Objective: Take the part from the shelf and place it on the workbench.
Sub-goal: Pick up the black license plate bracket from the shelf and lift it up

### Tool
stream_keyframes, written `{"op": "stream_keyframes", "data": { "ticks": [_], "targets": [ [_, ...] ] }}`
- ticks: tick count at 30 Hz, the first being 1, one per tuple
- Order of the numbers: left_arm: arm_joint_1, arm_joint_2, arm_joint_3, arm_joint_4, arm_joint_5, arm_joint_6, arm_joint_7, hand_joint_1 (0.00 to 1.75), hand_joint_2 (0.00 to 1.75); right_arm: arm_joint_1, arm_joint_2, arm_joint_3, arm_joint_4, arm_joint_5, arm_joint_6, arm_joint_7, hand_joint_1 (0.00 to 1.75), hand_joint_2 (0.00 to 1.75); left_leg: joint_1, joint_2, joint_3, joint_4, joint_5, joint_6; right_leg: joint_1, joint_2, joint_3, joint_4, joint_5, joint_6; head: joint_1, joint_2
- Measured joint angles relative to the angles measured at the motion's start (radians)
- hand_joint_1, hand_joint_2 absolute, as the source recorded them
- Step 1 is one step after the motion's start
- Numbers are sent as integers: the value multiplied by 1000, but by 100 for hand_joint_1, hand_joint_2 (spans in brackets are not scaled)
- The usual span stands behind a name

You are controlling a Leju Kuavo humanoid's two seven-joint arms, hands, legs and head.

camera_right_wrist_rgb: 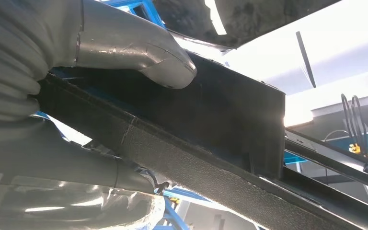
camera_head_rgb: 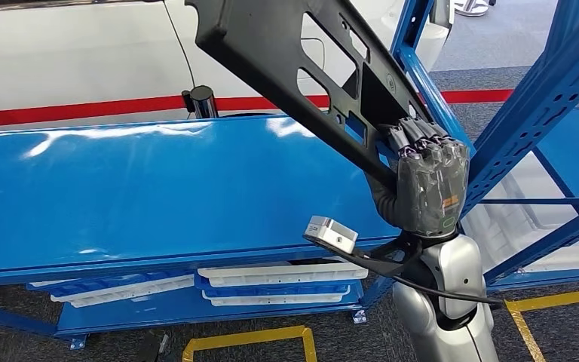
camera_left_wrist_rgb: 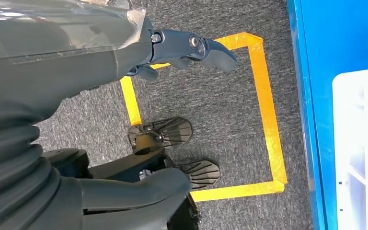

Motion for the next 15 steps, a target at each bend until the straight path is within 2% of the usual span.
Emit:
{"op": "stream_keyframes", "data": {
  "ticks": [6, 9, 15],
  "targets": [
    [0, 0, 1, 0, -1, 0, 0, 0, 175, 3, 0, -2, -8, -6, 4, -5, 155, 175, 0, 0, 0, 0, 0, 0, 0, 0, 0, 0, 0, 0, 0, 0],
    [0, 0, 1, 0, -8, 1, 1, 0, 175, 4, 2, -2, -14, -28, 18, -21, 154, 175, 0, 0, 0, 0, 0, 0, 0, 0, 0, 0, 0, 0, 0, 0],
    [0, 1, 10, 0, -11, -5, 9, 0, 175, 8, 4, -1, -43, -141, 65, -42, 154, 175, 0, 0, 0, 0, 0, 0, 0, 0, 0, 0, 0, 0, 0, 0]
  ]
}}
